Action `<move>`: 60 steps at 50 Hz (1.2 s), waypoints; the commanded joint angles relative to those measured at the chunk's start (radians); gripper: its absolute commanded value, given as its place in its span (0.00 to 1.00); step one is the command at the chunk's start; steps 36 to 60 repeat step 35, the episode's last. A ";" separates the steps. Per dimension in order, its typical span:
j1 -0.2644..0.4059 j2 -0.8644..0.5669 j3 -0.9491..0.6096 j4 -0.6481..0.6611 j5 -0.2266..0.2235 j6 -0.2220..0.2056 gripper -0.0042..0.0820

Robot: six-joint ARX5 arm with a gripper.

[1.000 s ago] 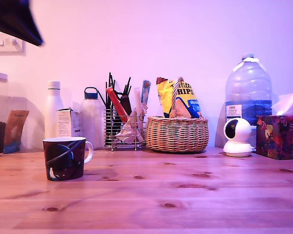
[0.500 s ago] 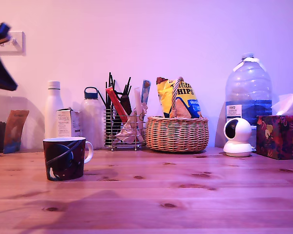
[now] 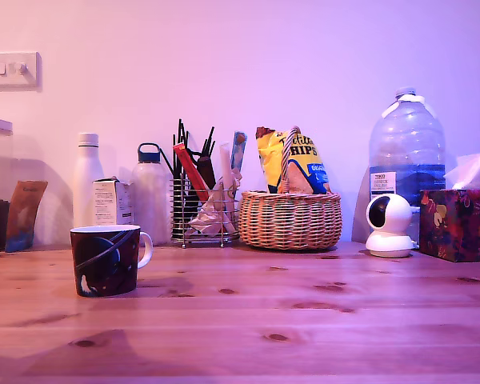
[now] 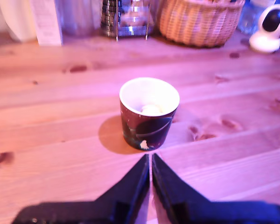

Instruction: Pick up the coffee capsules from the table one by one and drop them inside the nearest coffee cup

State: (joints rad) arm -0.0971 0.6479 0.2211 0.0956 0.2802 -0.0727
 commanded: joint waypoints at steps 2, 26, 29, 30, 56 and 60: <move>0.003 -0.045 -0.036 -0.014 0.003 -0.011 0.02; 0.003 -0.383 -0.037 -0.246 0.000 -0.033 0.02; 0.003 -0.420 -0.037 -0.275 0.000 -0.032 0.02; 0.003 -0.433 -0.037 -0.282 0.000 -0.032 0.02; 0.003 -0.489 -0.037 -0.309 -0.002 -0.032 0.02; 0.003 -0.489 -0.037 -0.309 -0.002 -0.032 0.02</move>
